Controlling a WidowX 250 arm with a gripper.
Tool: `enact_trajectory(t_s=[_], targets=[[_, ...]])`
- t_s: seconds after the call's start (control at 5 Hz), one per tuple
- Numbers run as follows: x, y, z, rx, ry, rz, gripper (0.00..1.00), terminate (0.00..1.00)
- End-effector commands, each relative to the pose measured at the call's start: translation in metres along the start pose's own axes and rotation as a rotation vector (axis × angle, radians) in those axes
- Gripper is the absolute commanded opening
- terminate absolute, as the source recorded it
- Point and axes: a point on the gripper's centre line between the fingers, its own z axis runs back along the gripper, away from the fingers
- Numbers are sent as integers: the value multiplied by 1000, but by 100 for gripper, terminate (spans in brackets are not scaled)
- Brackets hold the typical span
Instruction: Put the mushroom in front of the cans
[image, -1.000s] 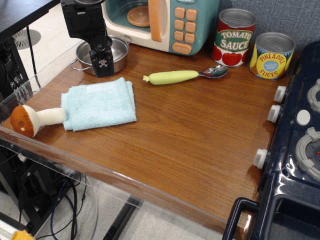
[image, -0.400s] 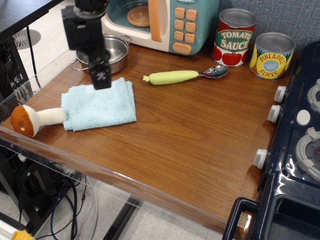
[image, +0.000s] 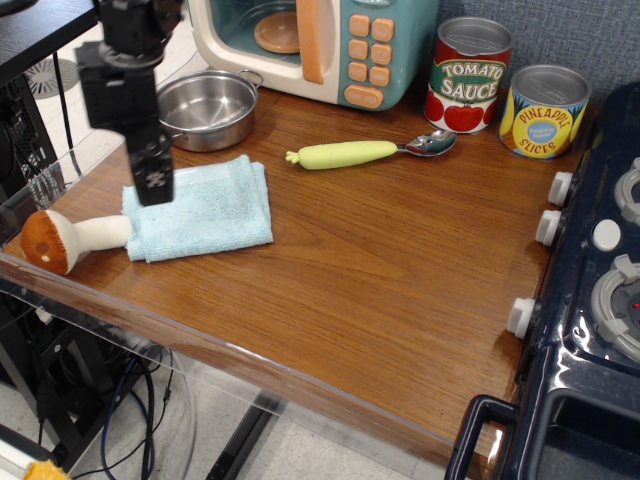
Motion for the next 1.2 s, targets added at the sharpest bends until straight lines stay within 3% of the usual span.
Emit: enact_trajectory(t_s=[0.0,0.4,0.6,1.0], targets=[[37,-1,-11,-2,-126,124,100,0],[52,14,-28,57,-172,179,100,0],[56,16,-36,62,-154,198,0,0],[55,12,-29,44,-133,202,0,0]])
